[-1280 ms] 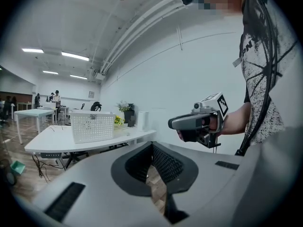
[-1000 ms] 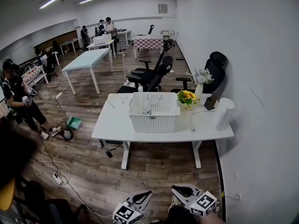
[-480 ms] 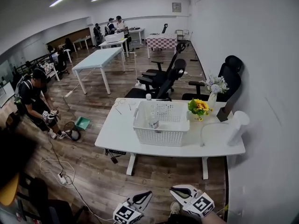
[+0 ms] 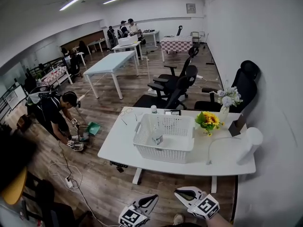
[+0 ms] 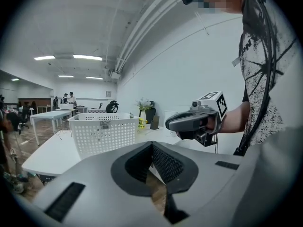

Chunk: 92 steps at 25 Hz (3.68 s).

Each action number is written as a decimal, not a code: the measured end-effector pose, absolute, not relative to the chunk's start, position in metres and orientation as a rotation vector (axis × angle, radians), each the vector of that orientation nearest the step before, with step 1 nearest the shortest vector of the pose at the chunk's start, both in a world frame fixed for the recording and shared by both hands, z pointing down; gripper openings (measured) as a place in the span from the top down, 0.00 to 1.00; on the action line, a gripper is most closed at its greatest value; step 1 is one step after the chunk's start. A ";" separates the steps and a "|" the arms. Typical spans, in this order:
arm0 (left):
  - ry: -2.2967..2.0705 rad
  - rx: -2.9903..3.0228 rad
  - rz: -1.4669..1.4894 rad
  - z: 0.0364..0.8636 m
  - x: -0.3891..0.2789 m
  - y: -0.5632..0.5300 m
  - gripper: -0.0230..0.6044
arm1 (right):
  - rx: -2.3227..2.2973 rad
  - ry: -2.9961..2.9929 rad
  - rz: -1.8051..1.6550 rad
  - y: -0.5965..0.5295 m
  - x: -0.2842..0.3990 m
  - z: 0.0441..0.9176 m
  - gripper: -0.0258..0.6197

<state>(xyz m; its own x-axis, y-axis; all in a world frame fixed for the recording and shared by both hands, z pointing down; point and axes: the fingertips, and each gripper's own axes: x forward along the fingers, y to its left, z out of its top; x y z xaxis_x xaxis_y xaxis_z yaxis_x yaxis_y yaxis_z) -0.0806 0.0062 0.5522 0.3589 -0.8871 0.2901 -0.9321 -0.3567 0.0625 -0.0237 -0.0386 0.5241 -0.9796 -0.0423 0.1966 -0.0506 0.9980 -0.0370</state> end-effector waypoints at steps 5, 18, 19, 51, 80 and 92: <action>-1.679 2.377 0.319 0.553 -0.076 -0.027 0.95 | 0.023 -2.953 0.048 -0.071 -0.021 0.527 0.92; -1.765 2.353 0.393 0.543 -0.078 -0.062 0.95 | -0.049 -2.970 0.026 -0.105 -0.024 0.528 0.92; -1.777 2.343 0.391 0.543 -0.081 -0.063 0.95 | -0.051 -2.972 0.023 -0.107 -0.026 0.528 0.92; -1.637 2.528 0.266 0.524 -0.284 -0.182 0.95 | 0.244 -2.931 -0.151 -0.271 -0.213 0.437 0.92; -1.442 2.458 0.219 0.583 -0.340 -0.167 0.95 | 0.182 -2.490 -0.031 -0.353 -0.318 0.591 0.67; -1.461 2.434 0.231 0.586 -0.347 -0.158 0.95 | 0.199 -2.558 0.018 -0.355 -0.320 0.587 0.71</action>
